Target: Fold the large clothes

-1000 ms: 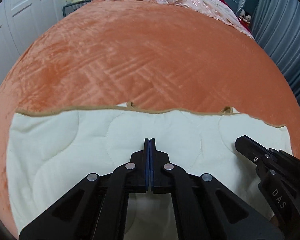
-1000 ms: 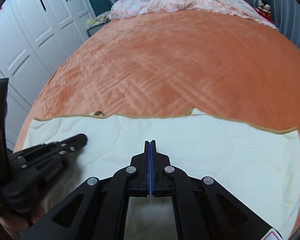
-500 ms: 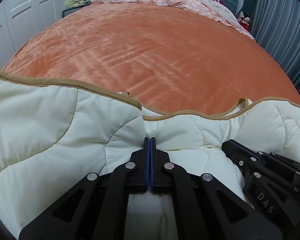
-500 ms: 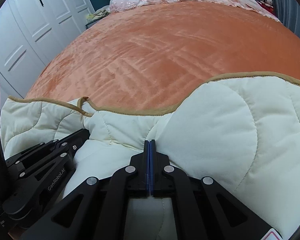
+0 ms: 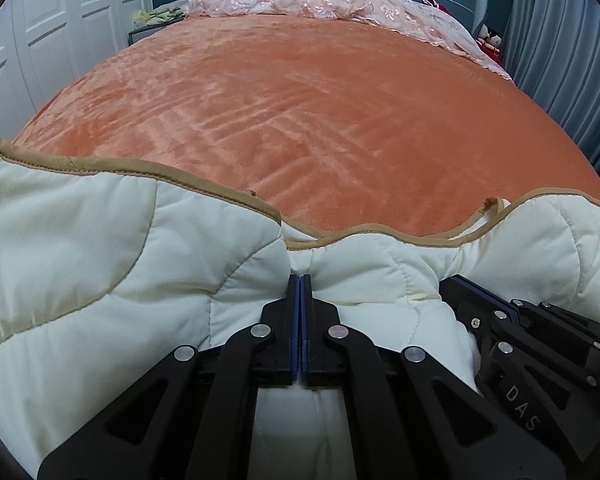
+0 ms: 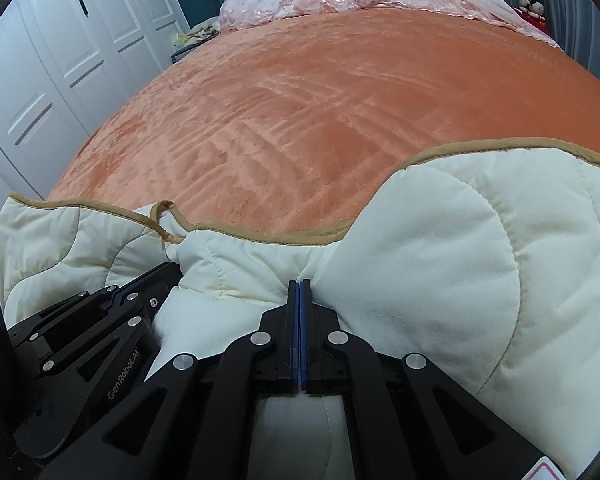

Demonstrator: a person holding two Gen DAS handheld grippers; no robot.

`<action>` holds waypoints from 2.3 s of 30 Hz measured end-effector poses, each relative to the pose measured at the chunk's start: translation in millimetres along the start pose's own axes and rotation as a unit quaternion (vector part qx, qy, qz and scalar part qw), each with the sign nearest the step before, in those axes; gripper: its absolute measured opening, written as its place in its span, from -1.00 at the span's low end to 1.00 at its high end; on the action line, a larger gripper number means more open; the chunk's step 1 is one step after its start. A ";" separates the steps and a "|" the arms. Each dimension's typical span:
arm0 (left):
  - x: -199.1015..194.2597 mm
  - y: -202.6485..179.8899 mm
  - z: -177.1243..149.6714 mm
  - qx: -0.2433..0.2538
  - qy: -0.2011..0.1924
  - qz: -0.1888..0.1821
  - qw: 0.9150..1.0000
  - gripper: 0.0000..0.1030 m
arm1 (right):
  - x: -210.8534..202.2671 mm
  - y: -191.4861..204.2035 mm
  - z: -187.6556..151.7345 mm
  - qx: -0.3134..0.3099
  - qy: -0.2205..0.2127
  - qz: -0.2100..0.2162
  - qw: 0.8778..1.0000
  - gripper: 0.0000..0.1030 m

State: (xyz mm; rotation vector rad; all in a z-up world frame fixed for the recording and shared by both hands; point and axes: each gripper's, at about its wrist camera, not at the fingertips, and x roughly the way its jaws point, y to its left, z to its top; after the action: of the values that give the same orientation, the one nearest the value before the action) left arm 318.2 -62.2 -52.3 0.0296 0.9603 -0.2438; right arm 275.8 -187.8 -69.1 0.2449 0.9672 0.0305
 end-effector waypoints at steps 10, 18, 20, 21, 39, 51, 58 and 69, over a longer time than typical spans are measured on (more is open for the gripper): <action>3.1 -1.5 -0.7 -0.002 -0.008 0.006 1.000 -1.00 | 3.6 -2.6 0.6 0.005 -0.011 0.002 1.000 -1.00; -14.9 13.3 13.1 -0.047 0.013 -0.002 0.999 -1.00 | -39.2 -20.3 5.9 0.071 -0.064 -0.031 0.995 -1.00; -46.5 40.1 16.2 -0.112 -0.006 0.009 0.994 -0.99 | -81.8 -27.9 3.3 0.098 -0.112 -0.028 0.988 -1.00; -62.5 51.8 14.6 -0.131 -0.015 0.011 0.991 -0.99 | -97.6 -27.3 1.4 0.090 -0.115 -0.015 0.989 -1.00; -192.0 144.3 -152.0 -0.245 0.045 -0.059 0.967 -1.00 | -117.8 59.4 -126.6 0.015 0.062 0.065 0.996 -1.00; -203.0 151.6 -168.6 -0.304 0.053 -0.089 0.947 -0.78 | -110.9 57.4 -133.9 0.027 0.059 0.056 0.996 -1.00; -169.9 163.5 -163.4 -0.337 0.075 -0.100 0.933 -0.26 | -111.5 59.3 -134.4 0.025 0.055 0.048 0.997 -1.00; -182.4 181.5 -173.3 -0.395 0.040 -0.134 0.908 -0.08 | -111.5 61.8 -133.5 0.016 0.056 0.039 0.998 -1.00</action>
State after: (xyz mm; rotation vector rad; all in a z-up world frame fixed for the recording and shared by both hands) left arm 118.1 172.5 -18.5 -0.8499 1.0876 -0.0889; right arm 108.3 -117.1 -37.5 0.3125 1.0689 0.1010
